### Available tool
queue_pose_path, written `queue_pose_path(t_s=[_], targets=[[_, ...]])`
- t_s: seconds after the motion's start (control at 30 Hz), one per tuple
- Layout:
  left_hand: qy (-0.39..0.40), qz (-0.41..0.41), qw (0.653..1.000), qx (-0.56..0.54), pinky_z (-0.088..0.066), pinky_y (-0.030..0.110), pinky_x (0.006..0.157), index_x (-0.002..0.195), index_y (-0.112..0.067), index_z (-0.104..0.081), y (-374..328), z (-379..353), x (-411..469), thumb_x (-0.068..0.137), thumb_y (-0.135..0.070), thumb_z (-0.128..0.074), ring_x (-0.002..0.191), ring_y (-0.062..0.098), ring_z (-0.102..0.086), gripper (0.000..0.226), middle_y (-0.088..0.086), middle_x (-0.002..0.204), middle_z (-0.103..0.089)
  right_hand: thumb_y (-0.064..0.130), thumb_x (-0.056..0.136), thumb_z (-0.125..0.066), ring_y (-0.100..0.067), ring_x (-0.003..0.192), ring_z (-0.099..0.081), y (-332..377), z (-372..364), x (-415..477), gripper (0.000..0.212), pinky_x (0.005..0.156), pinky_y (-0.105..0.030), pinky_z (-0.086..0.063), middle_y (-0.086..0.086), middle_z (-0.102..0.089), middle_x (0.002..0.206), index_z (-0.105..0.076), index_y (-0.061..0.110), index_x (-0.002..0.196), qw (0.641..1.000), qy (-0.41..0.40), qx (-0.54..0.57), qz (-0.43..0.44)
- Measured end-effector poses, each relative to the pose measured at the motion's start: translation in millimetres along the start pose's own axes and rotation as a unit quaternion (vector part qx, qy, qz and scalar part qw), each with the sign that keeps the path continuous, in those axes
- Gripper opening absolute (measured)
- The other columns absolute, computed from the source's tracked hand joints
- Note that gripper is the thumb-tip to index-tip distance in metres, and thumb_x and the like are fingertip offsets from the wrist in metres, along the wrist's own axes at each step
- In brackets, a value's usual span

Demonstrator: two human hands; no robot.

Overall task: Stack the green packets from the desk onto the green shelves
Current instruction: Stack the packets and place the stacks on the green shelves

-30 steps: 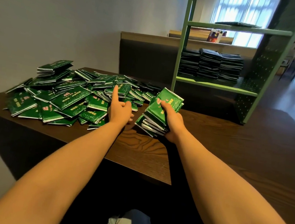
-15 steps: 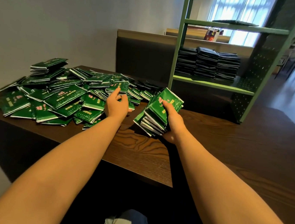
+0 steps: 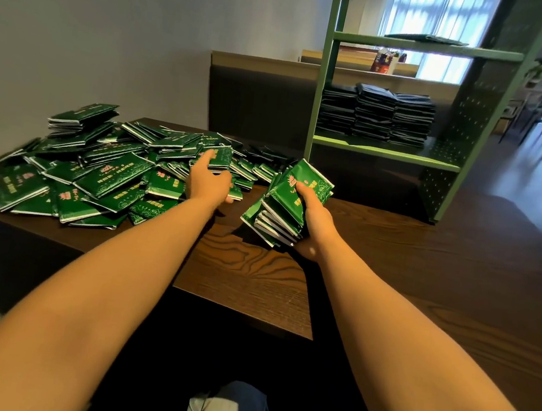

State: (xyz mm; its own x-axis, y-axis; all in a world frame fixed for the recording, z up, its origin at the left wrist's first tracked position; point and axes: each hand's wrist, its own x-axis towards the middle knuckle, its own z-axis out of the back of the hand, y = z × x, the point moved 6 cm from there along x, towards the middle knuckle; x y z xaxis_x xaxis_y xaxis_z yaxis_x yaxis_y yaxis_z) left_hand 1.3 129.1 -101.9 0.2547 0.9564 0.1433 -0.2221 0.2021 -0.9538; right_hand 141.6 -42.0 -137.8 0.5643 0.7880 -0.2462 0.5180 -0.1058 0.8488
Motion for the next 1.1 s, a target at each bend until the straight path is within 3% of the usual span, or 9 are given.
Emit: queue_pose_path(t_s=[0.07,0.13,0.23,0.37,0.5,0.63,0.8,0.93,1.1], targets=[[0.015,-0.021,0.985,0.169,-0.059,0.038,0.073,0.153,-0.034,-0.029,-8,1,6,0.092,-0.016,-0.06,0.085,0.028,-0.07,0.071,0.011,0.138,-0.057,0.039,0.092,-0.074,-0.034,0.097,-0.077,-1,0,1,0.048,0.078,-0.046,-0.062,-0.017,-0.078,0.109,-0.066,0.009,0.128,1.0,0.002,0.001,-0.002],[0.004,-0.034,0.951,0.306,-0.049,0.048,0.095,0.153,-0.034,-0.03,-17,3,7,0.094,-0.019,-0.059,0.116,0.037,-0.058,0.067,0.013,0.138,-0.055,0.038,0.092,-0.074,-0.035,0.098,-0.077,-1,0,2,0.047,0.077,-0.045,-0.062,-0.017,-0.077,0.11,-0.066,0.009,0.128,1.0,0.003,0.002,-0.003],[-0.01,-0.06,0.915,0.398,-0.044,0.049,0.096,0.145,-0.025,-0.046,-27,5,8,0.095,-0.013,-0.055,0.123,0.041,-0.052,0.051,0.017,0.135,-0.056,0.037,0.094,-0.072,-0.034,0.1,-0.076,-1,0,4,0.044,0.077,-0.043,-0.063,-0.017,-0.077,0.111,-0.066,0.009,0.127,1.0,0.006,0.005,-0.003],[-0.019,-0.127,0.865,0.485,-0.047,0.047,0.083,0.126,-0.014,-0.062,-27,9,7,0.097,-0.013,-0.054,0.11,0.043,-0.059,0.03,0.019,0.117,-0.064,0.038,0.094,-0.072,-0.035,0.102,-0.076,-2,1,5,0.045,0.079,-0.044,-0.062,-0.018,-0.077,0.113,-0.066,0.009,0.128,1.0,0.009,0.005,-0.001],[-0.037,-0.217,0.835,0.503,-0.04,0.039,0.07,0.12,-0.015,-0.066,-34,13,-11,0.098,-0.023,-0.054,0.106,0.037,-0.058,0.026,0.013,0.113,-0.061,0.037,0.094,-0.072,-0.034,0.096,-0.077,-2,2,8,0.046,0.075,-0.043,-0.063,-0.018,-0.077,0.113,-0.066,0.008,0.129,1.0,0.005,0.006,0.003],[-0.033,-0.337,0.827,0.448,-0.046,0.04,0.076,0.11,-0.01,-0.067,-34,11,-37,0.089,-0.023,-0.064,0.11,0.03,-0.051,0.025,0.009,0.117,-0.056,0.039,0.092,-0.074,-0.034,0.096,-0.077,-3,5,11,0.051,0.08,-0.047,-0.063,-0.016,-0.078,0.11,-0.064,0.009,0.132,1.0,-0.015,-0.007,0.007],[0.021,-0.375,0.835,0.403,-0.046,0.039,0.077,0.107,-0.014,-0.06,-28,0,-75,0.086,-0.017,-0.062,0.1,0.029,-0.061,0.022,0.004,0.103,-0.067,0.044,0.06,-0.089,-0.04,0.094,-0.077,6,6,5,0.093,0.077,-0.056,-0.061,-0.019,-0.076,0.115,-0.056,0.014,0.141,0.998,-0.053,-0.013,-0.004],[0.089,-0.351,0.84,0.404,-0.047,0.038,0.075,0.114,-0.019,-0.06,-18,-19,-98,0.087,-0.018,-0.062,0.101,0.031,-0.064,0.027,0.003,0.107,-0.07,0.045,0.084,-0.076,-0.037,0.094,-0.077,20,22,-10,0.061,0.077,-0.053,-0.061,-0.016,-0.076,0.116,-0.065,0.016,0.135,0.999,-0.048,0.017,0.007],[0.158,-0.323,0.871,0.334,-0.049,0.037,0.09,0.116,-0.019,-0.067,-10,-34,-108,0.088,-0.02,-0.061,0.11,0.023,-0.063,0.028,-0.002,0.12,-0.069,0.044,0.084,-0.077,-0.038,0.102,-0.075,22,57,-16,0.058,0.082,-0.057,-0.06,-0.016,-0.075,0.118,-0.066,0.017,0.135,0.996,-0.075,0.056,0.006]])
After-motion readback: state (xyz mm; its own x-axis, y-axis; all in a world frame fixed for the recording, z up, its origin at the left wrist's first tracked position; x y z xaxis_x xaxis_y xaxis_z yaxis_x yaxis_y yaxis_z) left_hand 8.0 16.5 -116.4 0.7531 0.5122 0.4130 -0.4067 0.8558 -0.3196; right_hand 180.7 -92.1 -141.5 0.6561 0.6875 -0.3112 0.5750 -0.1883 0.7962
